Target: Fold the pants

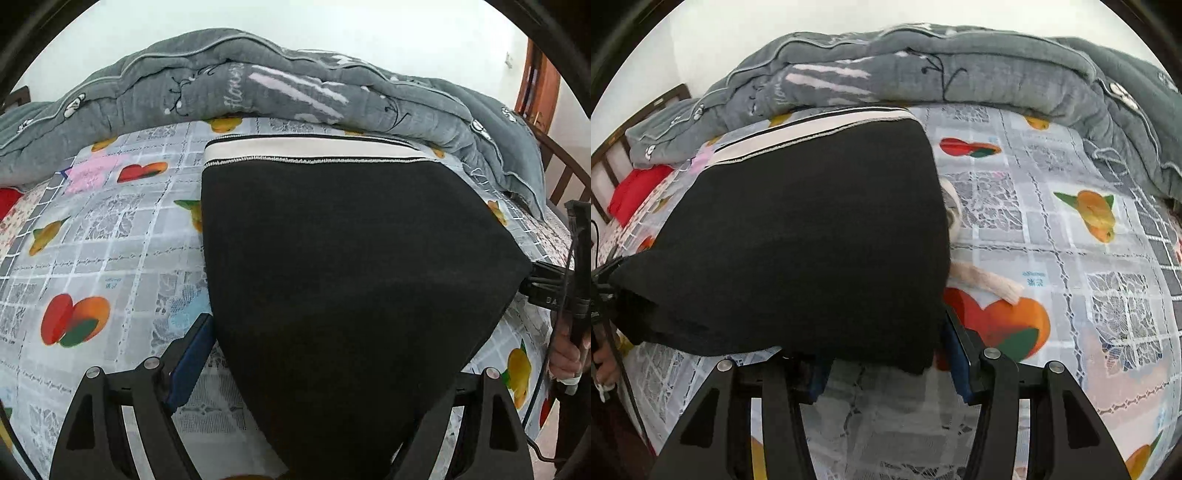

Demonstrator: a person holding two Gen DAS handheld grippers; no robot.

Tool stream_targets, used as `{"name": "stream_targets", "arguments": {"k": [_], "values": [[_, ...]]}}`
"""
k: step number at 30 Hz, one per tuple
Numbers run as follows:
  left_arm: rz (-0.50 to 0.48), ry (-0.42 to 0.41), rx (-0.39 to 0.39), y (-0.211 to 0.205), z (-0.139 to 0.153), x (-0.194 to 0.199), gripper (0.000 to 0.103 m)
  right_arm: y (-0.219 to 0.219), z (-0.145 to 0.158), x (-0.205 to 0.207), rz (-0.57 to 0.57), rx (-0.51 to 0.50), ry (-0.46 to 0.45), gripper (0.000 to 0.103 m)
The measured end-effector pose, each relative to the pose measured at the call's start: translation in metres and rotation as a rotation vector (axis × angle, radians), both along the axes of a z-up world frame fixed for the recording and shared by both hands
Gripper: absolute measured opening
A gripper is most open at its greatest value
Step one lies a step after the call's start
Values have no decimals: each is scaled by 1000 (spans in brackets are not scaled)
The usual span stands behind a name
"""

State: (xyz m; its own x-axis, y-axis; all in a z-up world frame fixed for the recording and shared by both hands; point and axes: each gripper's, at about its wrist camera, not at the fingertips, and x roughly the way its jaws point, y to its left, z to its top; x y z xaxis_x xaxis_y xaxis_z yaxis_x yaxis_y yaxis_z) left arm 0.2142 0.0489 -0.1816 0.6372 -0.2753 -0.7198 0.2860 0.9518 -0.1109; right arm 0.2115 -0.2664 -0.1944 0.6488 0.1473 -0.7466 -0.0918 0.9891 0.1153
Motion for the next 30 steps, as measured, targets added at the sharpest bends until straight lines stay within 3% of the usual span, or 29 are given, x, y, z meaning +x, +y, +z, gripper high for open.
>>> {"name": "stream_targets", "arguments": {"k": [4,8,11,14,17,19,22,24,30], "values": [[-102,3,47,-8,-7,-34,82,-7,9,-33,56,-19,-37,51],[-153,-69,90,-9,-8,-69,82,-25,38,-68,79,0,-150,51],[-123,-113,-44,9,8,-80,82,-33,59,-66,58,37,-210,51],[-45,-155,-165,26,31,-78,82,-23,66,-45,37,18,-213,51],[13,-143,-147,18,41,-58,82,-6,53,-21,41,21,-172,51],[45,-115,-81,6,33,-42,82,9,32,-9,38,-9,-116,51],[70,38,29,-10,-9,-21,86,18,14,-12,16,-67,-134,54],[58,47,-37,-5,-16,-26,85,14,11,-17,26,-52,-101,54],[51,54,-62,2,-13,-48,82,-12,1,-6,22,137,-12,59]]}}
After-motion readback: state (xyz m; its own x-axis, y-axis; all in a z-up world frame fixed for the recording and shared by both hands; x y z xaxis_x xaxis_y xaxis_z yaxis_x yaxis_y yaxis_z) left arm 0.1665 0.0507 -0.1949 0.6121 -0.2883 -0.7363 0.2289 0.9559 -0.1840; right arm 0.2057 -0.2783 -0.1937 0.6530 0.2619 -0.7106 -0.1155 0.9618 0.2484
